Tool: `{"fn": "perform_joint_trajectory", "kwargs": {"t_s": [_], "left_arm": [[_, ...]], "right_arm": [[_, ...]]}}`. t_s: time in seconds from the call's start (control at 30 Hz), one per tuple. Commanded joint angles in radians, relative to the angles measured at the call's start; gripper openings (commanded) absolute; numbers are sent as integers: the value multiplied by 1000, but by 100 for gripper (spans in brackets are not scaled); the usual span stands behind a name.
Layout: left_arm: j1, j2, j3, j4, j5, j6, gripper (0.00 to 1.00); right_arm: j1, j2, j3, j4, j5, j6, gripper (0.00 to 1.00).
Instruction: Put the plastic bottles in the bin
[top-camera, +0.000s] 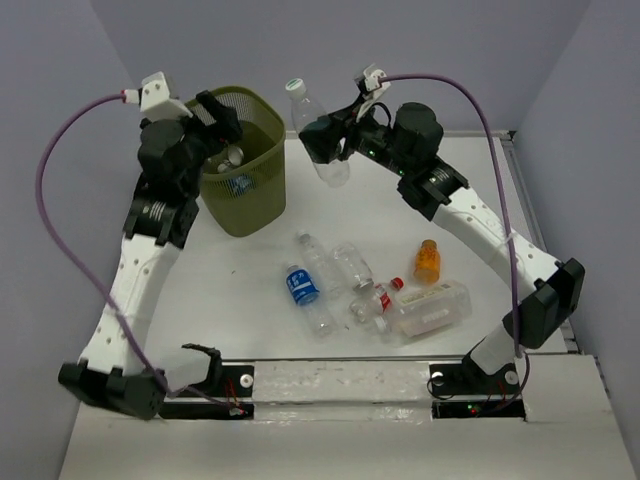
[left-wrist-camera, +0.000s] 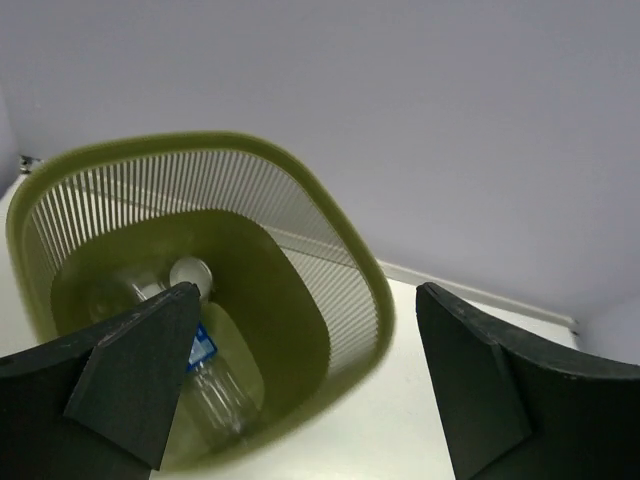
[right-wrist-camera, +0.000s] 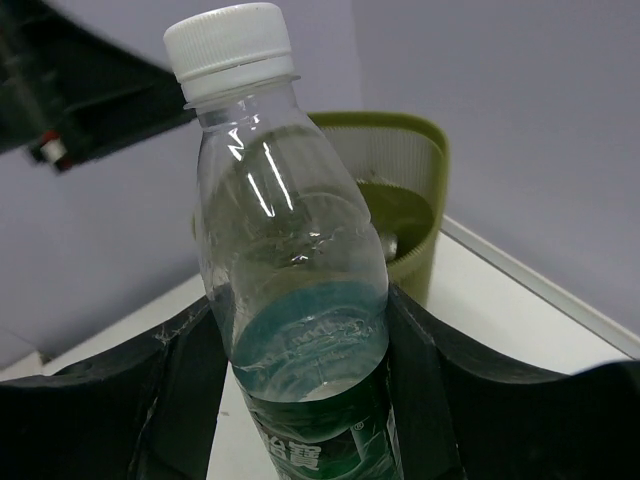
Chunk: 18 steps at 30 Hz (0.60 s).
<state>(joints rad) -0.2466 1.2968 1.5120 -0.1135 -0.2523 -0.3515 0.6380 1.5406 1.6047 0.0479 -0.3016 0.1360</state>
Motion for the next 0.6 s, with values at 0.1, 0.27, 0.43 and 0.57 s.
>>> {"fn": "perform_joint_trajectory", "kwargs": {"t_s": [0.1,0.27,0.43,0.57], "left_arm": [[1,-500,-350,-113,214,-61,99],[1,-746,-579,-291,321,-110,99],[-2,-860,-725,-408,480,-170,99],[-13,-855,-823,-355,639,-225,99]], "right_arm": [[100,205,273,239,-50,128,44],[132,449,621,296,-67,169,44],[155,756,909,363,8,186,50],[167,872,975,392,93,149,95]]}}
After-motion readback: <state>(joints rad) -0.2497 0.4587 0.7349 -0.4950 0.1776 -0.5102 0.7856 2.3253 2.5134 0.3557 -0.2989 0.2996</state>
